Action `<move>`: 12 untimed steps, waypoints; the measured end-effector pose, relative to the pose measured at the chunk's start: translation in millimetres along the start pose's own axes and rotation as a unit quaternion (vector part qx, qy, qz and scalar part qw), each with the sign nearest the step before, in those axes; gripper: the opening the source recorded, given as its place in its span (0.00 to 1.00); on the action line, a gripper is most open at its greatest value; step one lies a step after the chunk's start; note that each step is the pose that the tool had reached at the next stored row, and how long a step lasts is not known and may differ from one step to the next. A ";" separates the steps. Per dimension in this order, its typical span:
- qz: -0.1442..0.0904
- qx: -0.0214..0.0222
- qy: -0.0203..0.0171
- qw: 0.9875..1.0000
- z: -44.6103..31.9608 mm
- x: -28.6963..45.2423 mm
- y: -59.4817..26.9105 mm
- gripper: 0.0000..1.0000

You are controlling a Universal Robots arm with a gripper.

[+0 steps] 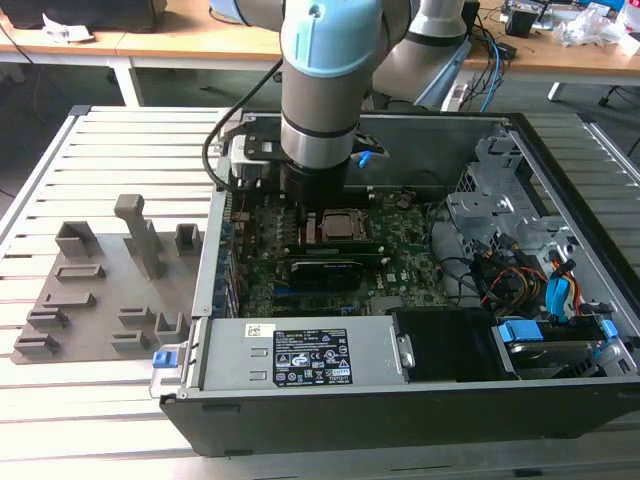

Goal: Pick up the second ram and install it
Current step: 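Press down the second ram until it locks into place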

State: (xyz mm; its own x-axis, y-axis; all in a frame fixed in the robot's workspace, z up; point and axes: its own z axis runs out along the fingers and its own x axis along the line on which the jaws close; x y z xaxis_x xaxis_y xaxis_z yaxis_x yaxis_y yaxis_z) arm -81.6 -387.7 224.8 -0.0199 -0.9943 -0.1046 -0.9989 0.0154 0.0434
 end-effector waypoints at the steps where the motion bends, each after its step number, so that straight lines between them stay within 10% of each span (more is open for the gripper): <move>1: 0.000 0.000 0.000 1.000 0.1 0.0 0.0 0.11; 12: 0.001 -0.008 -0.002 1.000 -12.4 -2.0 -35.0 0.11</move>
State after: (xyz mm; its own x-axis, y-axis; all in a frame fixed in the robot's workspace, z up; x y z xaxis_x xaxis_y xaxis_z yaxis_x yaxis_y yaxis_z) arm -46.0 -387.6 235.8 -0.0218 -0.9939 -0.1078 -0.9981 0.0154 0.0596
